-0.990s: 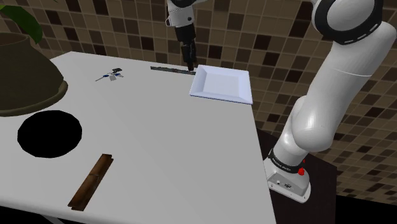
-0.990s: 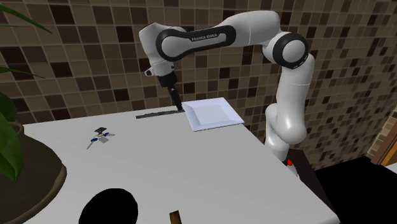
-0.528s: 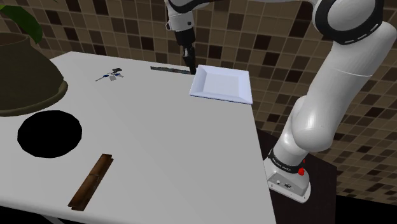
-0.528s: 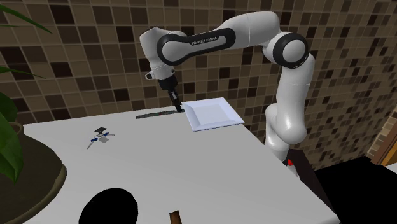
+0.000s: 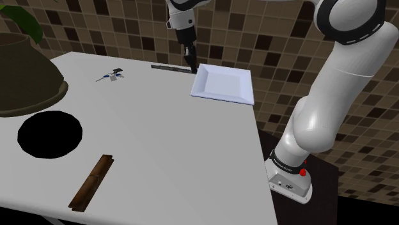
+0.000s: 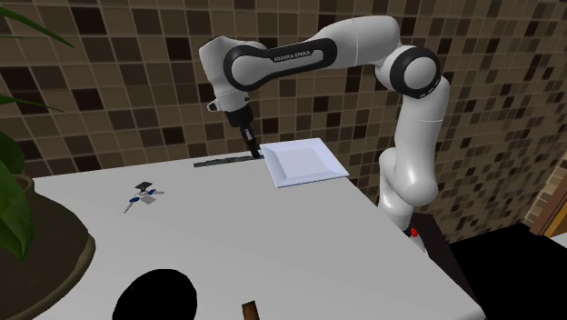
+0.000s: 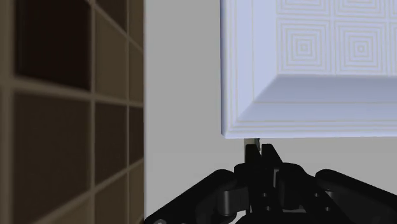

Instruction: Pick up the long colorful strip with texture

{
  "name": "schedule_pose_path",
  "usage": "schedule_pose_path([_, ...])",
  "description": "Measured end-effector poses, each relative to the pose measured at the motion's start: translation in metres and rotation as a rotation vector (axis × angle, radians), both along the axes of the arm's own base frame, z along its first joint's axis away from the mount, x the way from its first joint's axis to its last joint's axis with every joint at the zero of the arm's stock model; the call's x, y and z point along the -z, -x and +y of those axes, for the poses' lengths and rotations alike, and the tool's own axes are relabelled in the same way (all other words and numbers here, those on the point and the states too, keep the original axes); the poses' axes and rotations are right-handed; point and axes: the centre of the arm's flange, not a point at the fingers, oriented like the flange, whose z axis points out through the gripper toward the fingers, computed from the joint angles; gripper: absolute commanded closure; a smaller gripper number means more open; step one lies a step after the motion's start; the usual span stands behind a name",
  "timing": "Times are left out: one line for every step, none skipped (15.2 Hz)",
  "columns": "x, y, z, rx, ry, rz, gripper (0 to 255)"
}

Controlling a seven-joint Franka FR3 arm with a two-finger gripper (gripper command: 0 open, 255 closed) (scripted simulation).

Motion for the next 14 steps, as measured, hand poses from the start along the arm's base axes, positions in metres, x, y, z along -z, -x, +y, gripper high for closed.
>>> schedule_pose_path([-0.004, 0.000, -0.001, 0.000, 0.000, 0.000, 255])
schedule_pose_path([-0.009, -0.001, -0.002, 0.000, 0.000, 0.000, 255])
schedule_pose_path([-0.014, -0.001, -0.002, 0.000, 0.000, 0.000, 255])
schedule_pose_path([-0.020, -0.001, 0.000, 0.000, 0.000, 0.000, 255])
schedule_pose_path([-0.026, -0.001, 0.000, 0.000, 0.000, 0.000, 255])
schedule_pose_path([-0.030, -0.001, 0.000, 0.000, 0.000, 0.000, 255])
schedule_pose_path([-0.037, -0.001, -0.001, 0.000, 0.000, -0.001, 255])
schedule_pose_path([-0.041, -0.001, 0.000, 0.000, 0.000, 0.000, 255])
schedule_pose_path([-0.046, -0.001, -0.001, 0.000, 0.000, 0.000, 255])
schedule_pose_path([-0.052, -0.001, -0.002, 0.000, 0.000, 0.000, 255])
schedule_pose_path([-0.057, -0.001, -0.001, 0.000, 0.000, 0.000, 255])
schedule_pose_path([-0.062, -0.001, -0.001, 0.000, 0.000, 0.000, 255])
schedule_pose_path([-0.068, 0.000, -0.001, 0.000, 0.000, 0.000, 255])
schedule_pose_path([-0.071, 0.000, 0.000, 0.000, 0.000, 0.000, 255])
